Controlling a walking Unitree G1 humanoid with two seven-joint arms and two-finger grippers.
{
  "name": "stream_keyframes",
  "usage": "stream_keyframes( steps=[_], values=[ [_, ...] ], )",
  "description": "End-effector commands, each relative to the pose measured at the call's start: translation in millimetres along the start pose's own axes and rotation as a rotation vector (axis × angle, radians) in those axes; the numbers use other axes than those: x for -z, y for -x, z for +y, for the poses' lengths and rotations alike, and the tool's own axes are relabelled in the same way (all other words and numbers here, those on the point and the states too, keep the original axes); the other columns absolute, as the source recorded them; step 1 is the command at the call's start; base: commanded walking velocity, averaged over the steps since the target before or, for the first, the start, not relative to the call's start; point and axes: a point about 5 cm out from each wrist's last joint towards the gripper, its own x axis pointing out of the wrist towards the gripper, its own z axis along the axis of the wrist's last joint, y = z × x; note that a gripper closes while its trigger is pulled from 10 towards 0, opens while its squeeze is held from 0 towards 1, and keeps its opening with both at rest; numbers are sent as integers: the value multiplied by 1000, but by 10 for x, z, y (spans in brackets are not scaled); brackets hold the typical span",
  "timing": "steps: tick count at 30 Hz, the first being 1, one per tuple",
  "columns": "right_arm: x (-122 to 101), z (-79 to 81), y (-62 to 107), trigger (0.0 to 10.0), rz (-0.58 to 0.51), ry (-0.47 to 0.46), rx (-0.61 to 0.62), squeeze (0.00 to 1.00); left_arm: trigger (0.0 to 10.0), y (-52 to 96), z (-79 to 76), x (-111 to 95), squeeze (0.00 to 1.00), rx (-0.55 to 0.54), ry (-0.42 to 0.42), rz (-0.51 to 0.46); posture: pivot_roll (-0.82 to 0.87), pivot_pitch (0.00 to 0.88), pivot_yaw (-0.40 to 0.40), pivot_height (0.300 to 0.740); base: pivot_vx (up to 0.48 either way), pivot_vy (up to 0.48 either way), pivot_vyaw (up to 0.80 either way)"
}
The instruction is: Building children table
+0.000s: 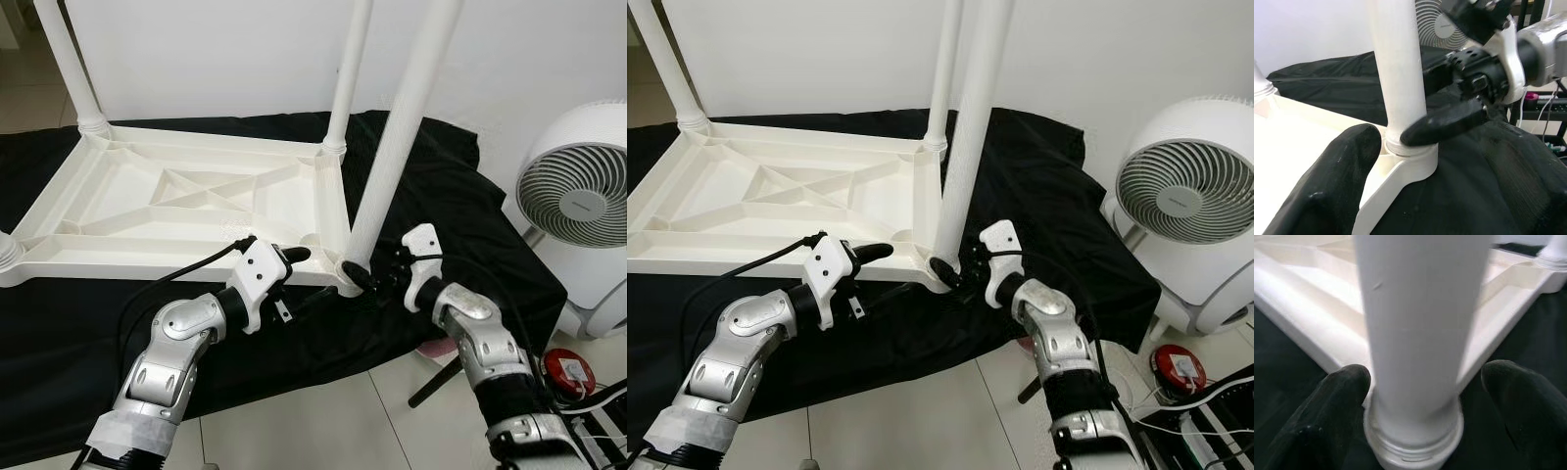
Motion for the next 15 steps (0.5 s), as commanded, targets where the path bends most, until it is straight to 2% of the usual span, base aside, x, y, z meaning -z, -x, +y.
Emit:
stream_keyframes(
  steps=[1,8,15],
  values=[
    [21,-15,-38,10000,18,17,-41,0,10000,-15,-8,-10,0,-25,5,-2,6,0,-65,740,0,0,0],
    [-9,-2,-245,10000,35,41,-121,0,10000,-8,-3,-29,0,-21,2,-2,18,0,-58,740,0,0,0],
    [-44,31,-373,10000,16,47,-149,0,10000,-7,-13,-38,0,-23,5,-2,25,0,-63,740,0,0,0]
  ],
)
